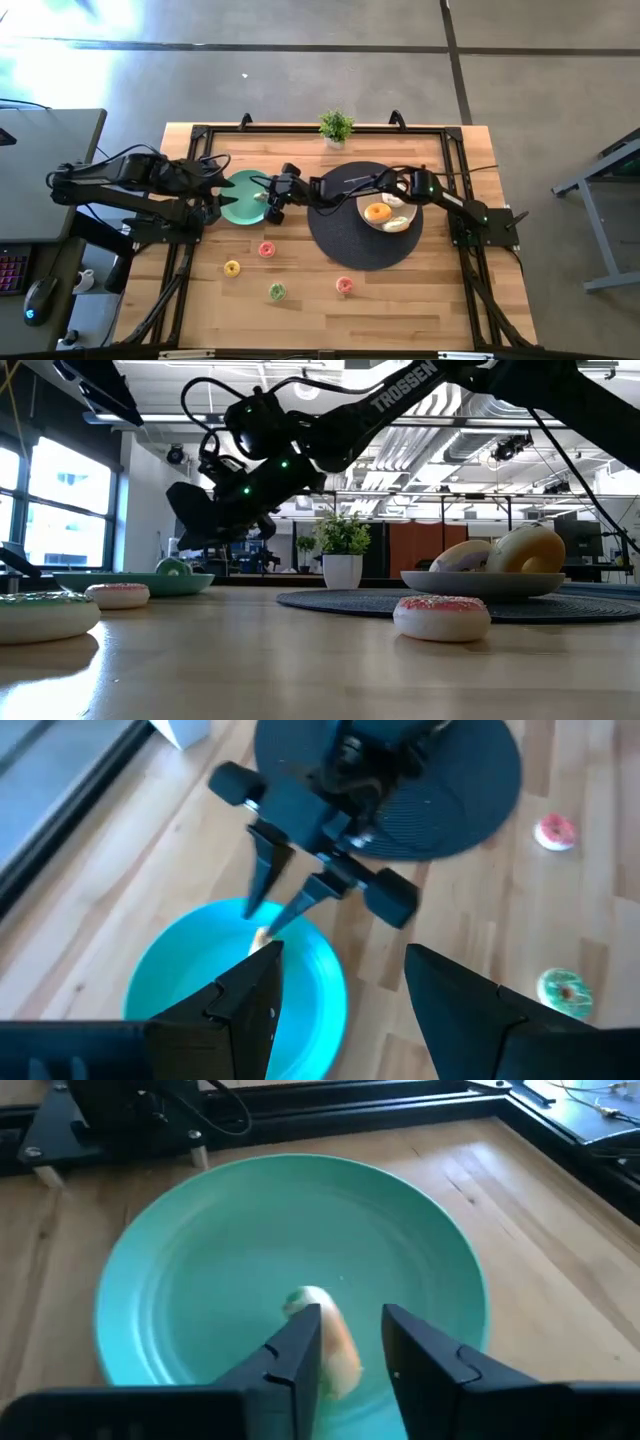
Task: Pick & Place donuts
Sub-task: Put the top small pink donut on the green plate
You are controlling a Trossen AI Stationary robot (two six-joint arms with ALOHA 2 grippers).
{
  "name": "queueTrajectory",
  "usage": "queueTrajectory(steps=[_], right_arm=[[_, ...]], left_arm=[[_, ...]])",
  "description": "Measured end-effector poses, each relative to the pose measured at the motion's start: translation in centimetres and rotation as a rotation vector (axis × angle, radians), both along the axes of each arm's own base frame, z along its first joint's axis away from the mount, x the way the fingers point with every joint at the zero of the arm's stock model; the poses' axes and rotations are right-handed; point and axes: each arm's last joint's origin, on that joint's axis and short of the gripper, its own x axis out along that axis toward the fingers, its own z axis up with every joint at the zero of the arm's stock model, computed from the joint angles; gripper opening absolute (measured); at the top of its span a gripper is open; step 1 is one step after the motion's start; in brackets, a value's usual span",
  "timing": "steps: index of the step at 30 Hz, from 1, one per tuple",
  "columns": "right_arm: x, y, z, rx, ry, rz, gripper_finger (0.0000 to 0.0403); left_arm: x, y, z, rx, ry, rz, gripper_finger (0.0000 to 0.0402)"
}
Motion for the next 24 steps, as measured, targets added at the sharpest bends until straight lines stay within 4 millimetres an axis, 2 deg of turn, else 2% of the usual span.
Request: queueTrajectory(steps=[3, 5, 9, 12, 17, 20, 24], right_arm=[[-0.1, 0.0, 0.3, 0.0, 0.004, -0.001, 0.0126], [-0.3, 0.1, 1.3, -0.004, 0.007, 0.005, 0.0134], [-1.5, 0.9, 5.2, -0.046, 0.055, 0.085, 0.0137], [-3.3, 2.0, 8.6, -0.037, 0.122, 0.143, 0.0138], [-7.0, 4.9, 13.7, -0.038, 0.237, 0.254, 0.0138], [-8.7, 7.2, 15.2, -0.004, 0.283, 0.357, 0.0138], [-10.1, 10.3, 15.2, 0.076, 0.376, 0.449, 0.0138]], left_arm=[[0.1, -0.2, -0.4, -0.041, 0.01, -0.035, 0.0206], [0.2, -0.3, -0.7, -0.068, 0.017, -0.063, 0.0206], [0.6, -0.5, -1.2, -0.107, 0.014, -0.099, 0.0206], [1.1, -0.6, -1.8, -0.143, -0.007, -0.135, 0.0206], [2.1, -1.1, -3.2, -0.26, -0.048, -0.246, 0.0206], [2.8, -1.5, -4.1, -0.35, -0.055, -0.34, 0.0206], [3.3, -1.8, -5.7, -0.443, 0.0, -0.345, 0.0206]])
